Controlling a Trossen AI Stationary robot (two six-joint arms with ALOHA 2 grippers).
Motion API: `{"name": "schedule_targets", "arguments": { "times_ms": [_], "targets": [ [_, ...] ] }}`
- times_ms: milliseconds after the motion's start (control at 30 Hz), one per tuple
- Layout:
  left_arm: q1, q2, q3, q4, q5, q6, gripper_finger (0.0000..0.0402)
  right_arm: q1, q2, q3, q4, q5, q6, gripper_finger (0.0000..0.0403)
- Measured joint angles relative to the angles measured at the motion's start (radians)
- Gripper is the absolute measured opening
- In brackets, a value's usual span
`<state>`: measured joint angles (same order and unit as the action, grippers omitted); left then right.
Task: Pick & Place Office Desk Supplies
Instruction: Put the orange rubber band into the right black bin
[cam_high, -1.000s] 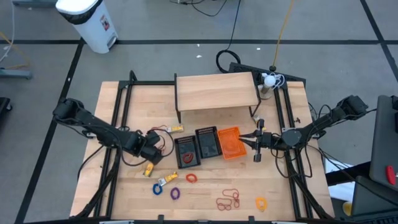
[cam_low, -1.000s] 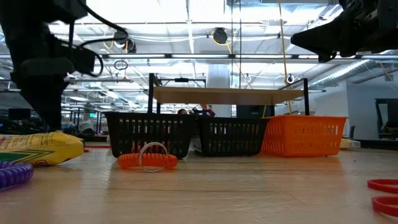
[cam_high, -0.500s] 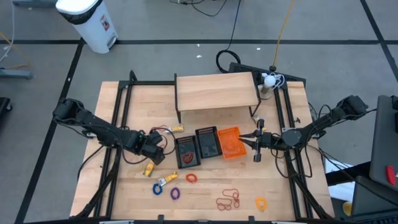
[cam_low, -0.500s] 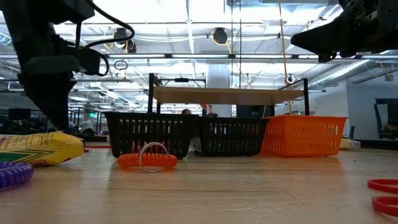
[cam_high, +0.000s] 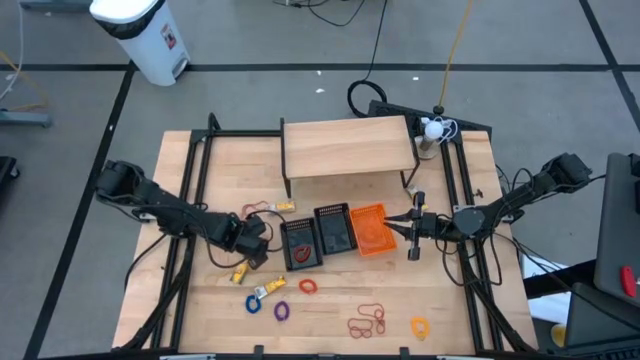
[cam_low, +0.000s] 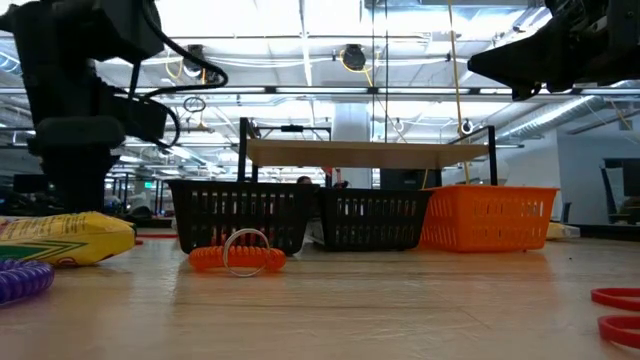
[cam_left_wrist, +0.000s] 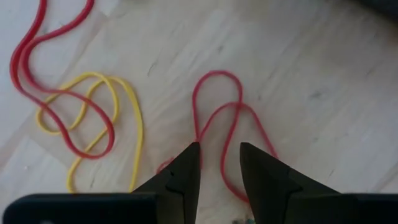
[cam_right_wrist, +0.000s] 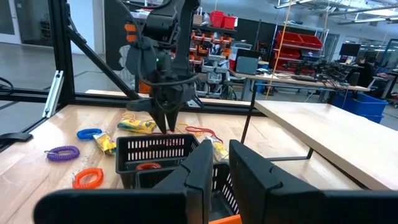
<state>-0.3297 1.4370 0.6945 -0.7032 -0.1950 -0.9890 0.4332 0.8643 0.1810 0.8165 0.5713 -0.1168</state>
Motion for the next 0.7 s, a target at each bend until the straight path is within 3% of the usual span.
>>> {"name": "schedule_targets", "arguments": {
  "times_ms": [700],
  "targets": [
    [0.045,0.001,0.0,0.016,-0.023,-0.004,0.0115,0.0,0.0,0.0,-0.001,0.0,0.0,0.0045]
  ]
}}
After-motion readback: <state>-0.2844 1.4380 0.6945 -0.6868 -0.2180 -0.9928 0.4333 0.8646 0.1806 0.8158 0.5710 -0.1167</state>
